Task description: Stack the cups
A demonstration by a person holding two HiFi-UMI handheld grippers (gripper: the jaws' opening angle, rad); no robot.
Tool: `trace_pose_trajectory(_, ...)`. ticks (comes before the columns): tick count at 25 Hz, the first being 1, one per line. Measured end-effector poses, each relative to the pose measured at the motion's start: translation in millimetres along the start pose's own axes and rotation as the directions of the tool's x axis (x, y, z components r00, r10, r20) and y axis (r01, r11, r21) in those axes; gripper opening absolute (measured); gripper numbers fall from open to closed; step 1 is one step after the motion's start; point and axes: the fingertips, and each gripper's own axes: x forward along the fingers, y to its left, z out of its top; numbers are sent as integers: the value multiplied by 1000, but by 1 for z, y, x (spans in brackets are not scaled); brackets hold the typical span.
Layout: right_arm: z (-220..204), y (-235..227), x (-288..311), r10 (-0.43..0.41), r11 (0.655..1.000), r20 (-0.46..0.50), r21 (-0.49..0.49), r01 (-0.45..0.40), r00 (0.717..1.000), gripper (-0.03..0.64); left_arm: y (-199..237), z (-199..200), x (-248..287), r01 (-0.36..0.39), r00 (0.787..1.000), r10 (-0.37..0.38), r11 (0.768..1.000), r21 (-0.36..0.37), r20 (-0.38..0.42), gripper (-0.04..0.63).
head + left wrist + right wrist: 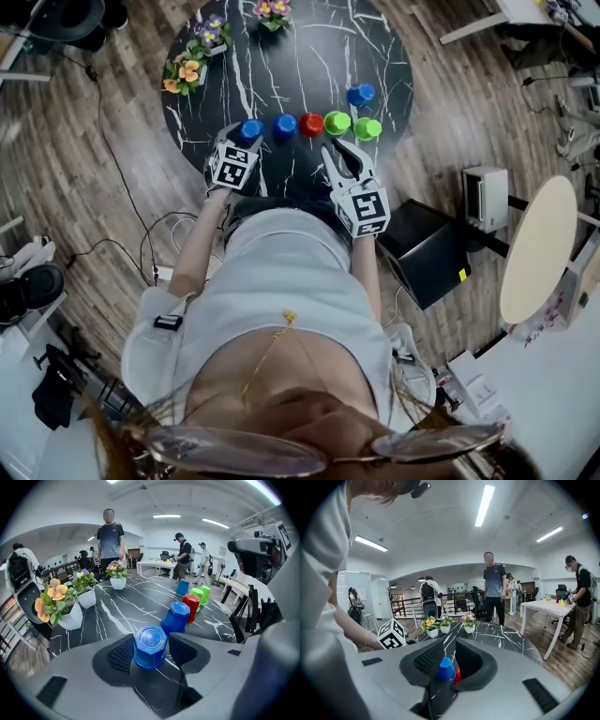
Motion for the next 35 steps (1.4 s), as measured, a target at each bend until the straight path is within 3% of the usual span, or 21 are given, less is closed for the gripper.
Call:
trace_pose_trajectory(13, -2, -13, -5, 6, 1000, -6, -1, -6, 1000, 71, 4, 16, -7, -31, 999, 31, 1000, -1, 28, 235)
trace_pose_trajectory(35, -6, -36, -4, 27, 999, -19, -29, -28, 999, 71, -5, 90, -48, -42, 990, 43, 999, -15, 136, 235)
